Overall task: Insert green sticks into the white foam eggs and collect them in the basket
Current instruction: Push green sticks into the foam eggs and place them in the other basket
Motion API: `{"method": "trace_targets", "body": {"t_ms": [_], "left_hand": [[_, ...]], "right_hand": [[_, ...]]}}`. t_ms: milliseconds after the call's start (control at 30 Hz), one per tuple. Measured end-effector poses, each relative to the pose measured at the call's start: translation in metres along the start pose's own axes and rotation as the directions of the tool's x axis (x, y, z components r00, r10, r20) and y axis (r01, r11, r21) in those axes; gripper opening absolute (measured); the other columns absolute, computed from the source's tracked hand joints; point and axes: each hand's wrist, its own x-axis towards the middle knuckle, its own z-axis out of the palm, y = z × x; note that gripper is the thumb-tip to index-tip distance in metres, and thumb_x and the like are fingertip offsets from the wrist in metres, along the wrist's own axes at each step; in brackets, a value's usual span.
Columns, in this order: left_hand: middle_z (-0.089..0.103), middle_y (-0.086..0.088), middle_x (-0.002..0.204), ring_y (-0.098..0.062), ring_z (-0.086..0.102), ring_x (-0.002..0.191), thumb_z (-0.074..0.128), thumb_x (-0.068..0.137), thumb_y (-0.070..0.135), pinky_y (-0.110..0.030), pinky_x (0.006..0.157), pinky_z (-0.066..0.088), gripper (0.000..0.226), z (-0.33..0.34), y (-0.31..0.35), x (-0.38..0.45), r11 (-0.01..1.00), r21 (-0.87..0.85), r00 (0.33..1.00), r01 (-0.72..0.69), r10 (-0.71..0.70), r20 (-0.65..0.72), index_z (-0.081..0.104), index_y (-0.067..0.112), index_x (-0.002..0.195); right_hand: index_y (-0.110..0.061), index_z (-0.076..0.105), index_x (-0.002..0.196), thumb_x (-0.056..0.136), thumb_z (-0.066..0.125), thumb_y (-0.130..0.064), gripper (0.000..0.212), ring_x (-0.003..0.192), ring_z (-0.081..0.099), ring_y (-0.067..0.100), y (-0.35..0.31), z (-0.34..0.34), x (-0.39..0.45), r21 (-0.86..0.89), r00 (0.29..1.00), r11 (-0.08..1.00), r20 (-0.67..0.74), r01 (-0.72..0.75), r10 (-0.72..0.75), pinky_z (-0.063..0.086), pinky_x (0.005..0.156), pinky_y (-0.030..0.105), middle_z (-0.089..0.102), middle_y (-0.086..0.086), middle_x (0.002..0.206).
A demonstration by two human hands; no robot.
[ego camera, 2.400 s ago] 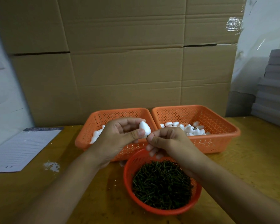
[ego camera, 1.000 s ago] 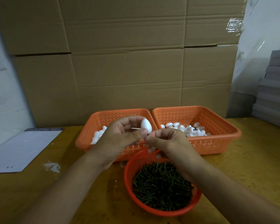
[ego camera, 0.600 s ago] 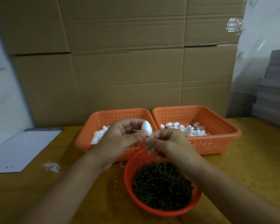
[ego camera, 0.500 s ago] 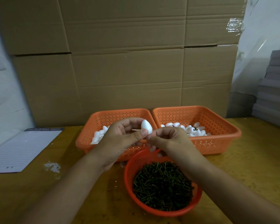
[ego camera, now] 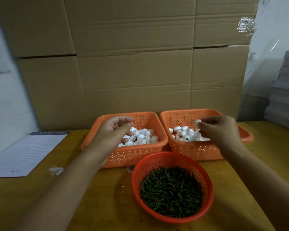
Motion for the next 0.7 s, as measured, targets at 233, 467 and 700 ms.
{"method": "trace_targets", "body": {"t_ms": [233, 467, 700], "left_hand": [[0.073, 0.007, 0.101, -0.006, 0.071, 0.089, 0.063, 0.093, 0.007, -0.022, 0.075, 0.053, 0.024, -0.013, -0.008, 0.014, 0.977, 0.206, 0.999, -0.05, 0.052, -0.008, 0.071, 0.028, 0.101], [0.065, 0.015, 0.096, 0.003, 0.059, 0.093, 0.064, 0.09, 0.009, -0.01, 0.068, 0.038, 0.024, -0.01, -0.015, 0.053, 0.792, 0.607, 0.993, -0.069, -0.003, 0.118, 0.067, 0.027, 0.106], [0.059, 0.004, 0.132, -0.017, 0.057, 0.119, 0.062, 0.093, 0.013, -0.037, 0.099, 0.049, 0.04, 0.012, -0.021, 0.078, 0.538, 0.823, 0.92, -0.183, -0.203, 0.337, 0.06, 0.025, 0.131]], "right_hand": [[-0.01, 0.073, 0.103, 0.091, 0.064, -0.005, 0.016, 0.076, 0.073, 0.019, -0.002, 0.008, -0.007, -0.004, 0.988, 0.995, 0.118, 0.105, -0.103, 0.062, 0.073, 0.042, 0.074, 0.003, 0.084], [-0.022, 0.074, 0.104, 0.091, 0.071, -0.022, 0.014, 0.075, 0.068, 0.002, -0.027, 0.021, -0.045, -0.134, 0.622, 0.854, 0.743, 0.503, -0.249, 0.053, 0.068, 0.019, 0.074, -0.008, 0.086], [-0.042, 0.055, 0.135, 0.084, 0.072, -0.05, 0.055, 0.118, 0.054, 0.01, -0.027, 0.024, -0.066, -0.269, 0.279, 0.638, 0.956, 0.722, 0.087, 0.049, 0.098, 0.035, 0.057, -0.011, 0.132]]}}
